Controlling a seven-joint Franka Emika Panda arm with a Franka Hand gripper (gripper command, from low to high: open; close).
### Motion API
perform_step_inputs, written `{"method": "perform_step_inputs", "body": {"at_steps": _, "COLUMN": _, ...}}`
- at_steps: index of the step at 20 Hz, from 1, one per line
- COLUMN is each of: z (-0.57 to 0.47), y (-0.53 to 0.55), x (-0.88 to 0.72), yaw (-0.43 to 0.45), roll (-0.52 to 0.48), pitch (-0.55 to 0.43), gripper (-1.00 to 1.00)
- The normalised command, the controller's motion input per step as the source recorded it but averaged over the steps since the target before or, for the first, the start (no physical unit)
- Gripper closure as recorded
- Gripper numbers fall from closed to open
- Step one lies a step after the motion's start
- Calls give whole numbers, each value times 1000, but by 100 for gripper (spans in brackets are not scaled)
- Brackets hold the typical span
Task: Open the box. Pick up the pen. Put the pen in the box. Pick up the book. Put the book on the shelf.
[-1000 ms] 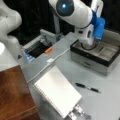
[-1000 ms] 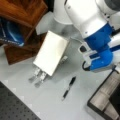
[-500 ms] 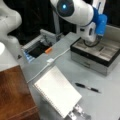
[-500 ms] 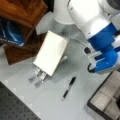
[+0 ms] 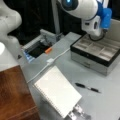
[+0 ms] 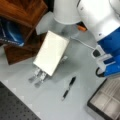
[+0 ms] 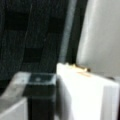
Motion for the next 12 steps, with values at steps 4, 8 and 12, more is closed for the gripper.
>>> {"method": "perform_step_inputs", "body": {"at_steps": 4, "z": 128, "y": 113, "x": 430, "yaw": -160, "roll": 129, "pitch": 75, "gripper": -100}}
{"method": "perform_step_inputs", "body": {"at_steps": 8, "z": 85, "y": 167, "x": 280, "yaw": -117, "roll": 141, "pitch": 103, "gripper": -100}}
{"method": "perform_step_inputs", "body": {"at_steps": 12, "z": 50, "y": 208, "x": 127, "yaw": -122, "roll": 118, "pitch": 95, "gripper": -100}}
